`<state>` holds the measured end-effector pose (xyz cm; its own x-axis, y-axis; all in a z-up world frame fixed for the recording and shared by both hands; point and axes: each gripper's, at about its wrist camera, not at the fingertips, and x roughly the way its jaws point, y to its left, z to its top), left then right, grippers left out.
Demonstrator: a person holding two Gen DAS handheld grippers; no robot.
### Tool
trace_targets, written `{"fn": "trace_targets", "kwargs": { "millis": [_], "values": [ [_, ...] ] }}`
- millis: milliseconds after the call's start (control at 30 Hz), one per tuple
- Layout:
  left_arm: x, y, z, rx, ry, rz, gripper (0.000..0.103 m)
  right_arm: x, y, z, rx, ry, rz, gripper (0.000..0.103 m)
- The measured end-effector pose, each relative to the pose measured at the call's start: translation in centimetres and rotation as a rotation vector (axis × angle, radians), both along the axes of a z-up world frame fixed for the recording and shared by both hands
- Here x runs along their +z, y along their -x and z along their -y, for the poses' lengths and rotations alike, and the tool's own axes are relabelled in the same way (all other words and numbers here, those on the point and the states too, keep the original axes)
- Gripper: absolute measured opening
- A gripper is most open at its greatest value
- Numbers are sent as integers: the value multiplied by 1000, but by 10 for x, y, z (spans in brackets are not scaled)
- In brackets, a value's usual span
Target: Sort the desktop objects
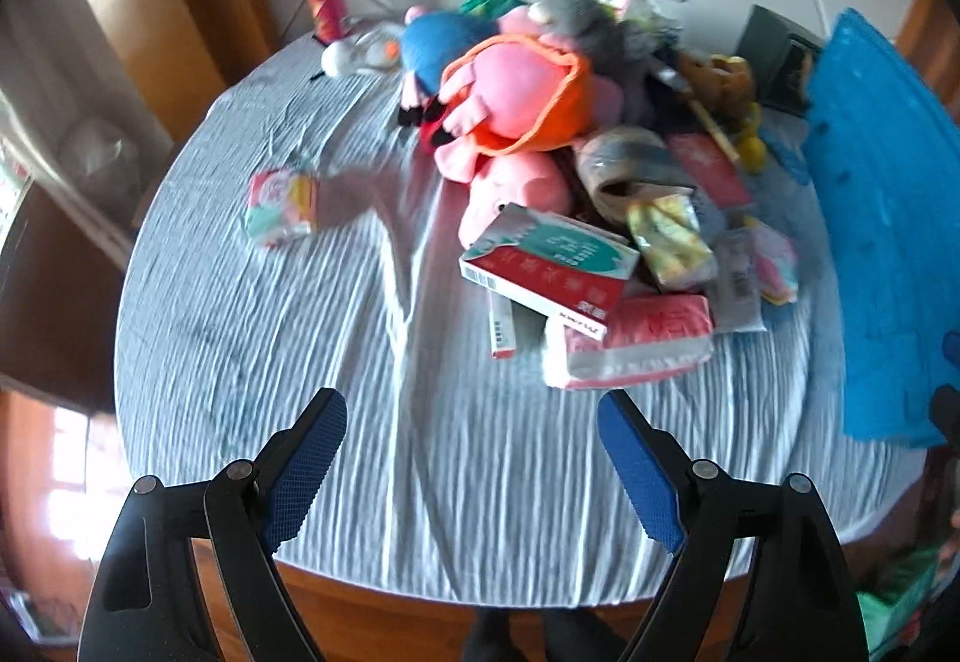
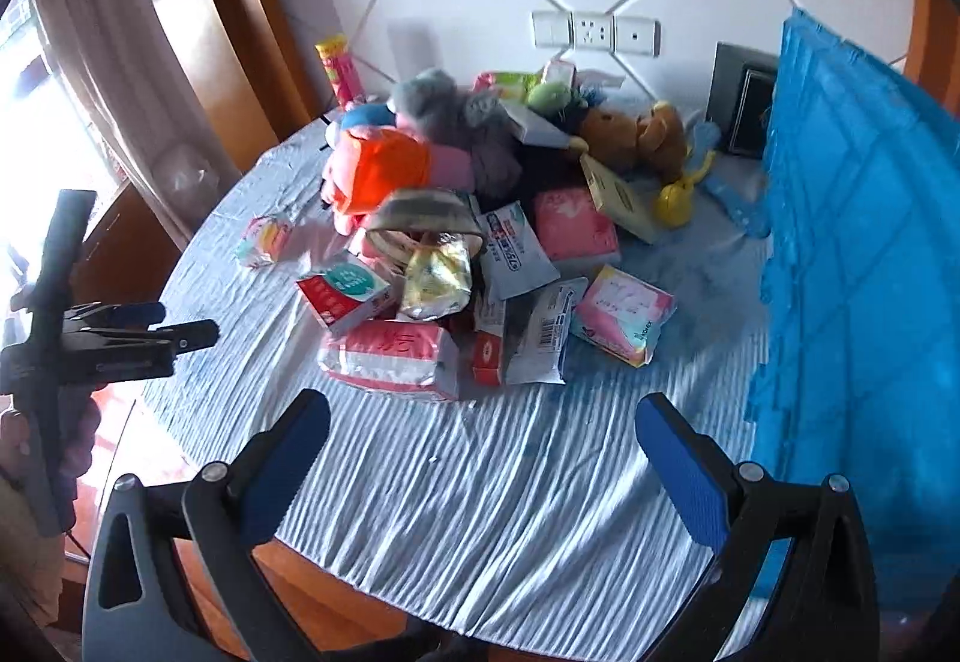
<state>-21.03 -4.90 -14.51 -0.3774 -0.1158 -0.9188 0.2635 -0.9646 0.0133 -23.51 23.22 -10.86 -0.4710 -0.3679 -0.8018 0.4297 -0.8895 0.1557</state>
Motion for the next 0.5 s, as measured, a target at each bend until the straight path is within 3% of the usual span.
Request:
{"fn": "trace_targets", "kwargs": {
  "millis": [233,500],
  "values": [
    [21,10,-28,-20,13,-70,86,19,8,-7,17,8,-76,103],
    [63,-20,-73,-184,37,-207,86,57,-48,-32,-158,-15,-219,103]
  ]
}}
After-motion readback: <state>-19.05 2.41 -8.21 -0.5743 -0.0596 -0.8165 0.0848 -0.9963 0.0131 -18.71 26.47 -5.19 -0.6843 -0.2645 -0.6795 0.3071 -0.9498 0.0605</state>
